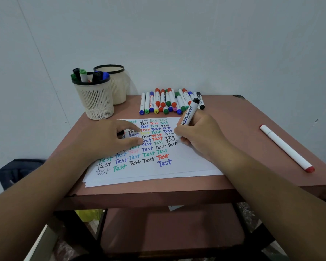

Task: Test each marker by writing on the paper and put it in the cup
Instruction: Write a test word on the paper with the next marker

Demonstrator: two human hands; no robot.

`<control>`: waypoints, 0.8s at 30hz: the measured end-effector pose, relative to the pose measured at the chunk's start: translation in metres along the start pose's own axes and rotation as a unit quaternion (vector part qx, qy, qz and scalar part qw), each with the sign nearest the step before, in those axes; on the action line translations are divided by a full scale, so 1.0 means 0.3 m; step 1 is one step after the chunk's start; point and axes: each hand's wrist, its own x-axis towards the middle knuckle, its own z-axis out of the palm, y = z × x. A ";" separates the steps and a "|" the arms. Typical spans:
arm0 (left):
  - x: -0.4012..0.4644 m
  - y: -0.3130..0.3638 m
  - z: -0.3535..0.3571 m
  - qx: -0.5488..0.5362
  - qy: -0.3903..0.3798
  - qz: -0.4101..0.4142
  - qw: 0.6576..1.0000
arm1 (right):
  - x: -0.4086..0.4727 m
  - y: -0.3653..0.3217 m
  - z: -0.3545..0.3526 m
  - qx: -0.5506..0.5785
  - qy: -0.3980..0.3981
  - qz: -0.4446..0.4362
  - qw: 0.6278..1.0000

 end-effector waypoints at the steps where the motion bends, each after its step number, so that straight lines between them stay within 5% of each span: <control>1: -0.002 -0.003 0.002 0.006 0.008 0.001 1.000 | 0.002 0.001 0.000 0.005 -0.002 0.002 1.000; 5: -0.001 -0.026 0.022 -0.112 0.060 0.004 0.992 | 0.007 0.005 -0.009 0.031 0.023 -0.005 0.999; 11: 0.001 0.006 0.007 -0.070 0.094 -0.011 0.993 | 0.021 -0.016 -0.008 0.088 0.061 -0.047 0.993; 16: -0.012 0.018 -0.003 -0.069 0.111 0.016 0.991 | 0.016 -0.085 0.018 0.219 -0.037 -0.068 0.973; 24: -0.001 -0.002 -0.003 -0.085 0.111 0.018 0.990 | 0.025 -0.139 0.124 0.182 -0.080 -0.083 0.977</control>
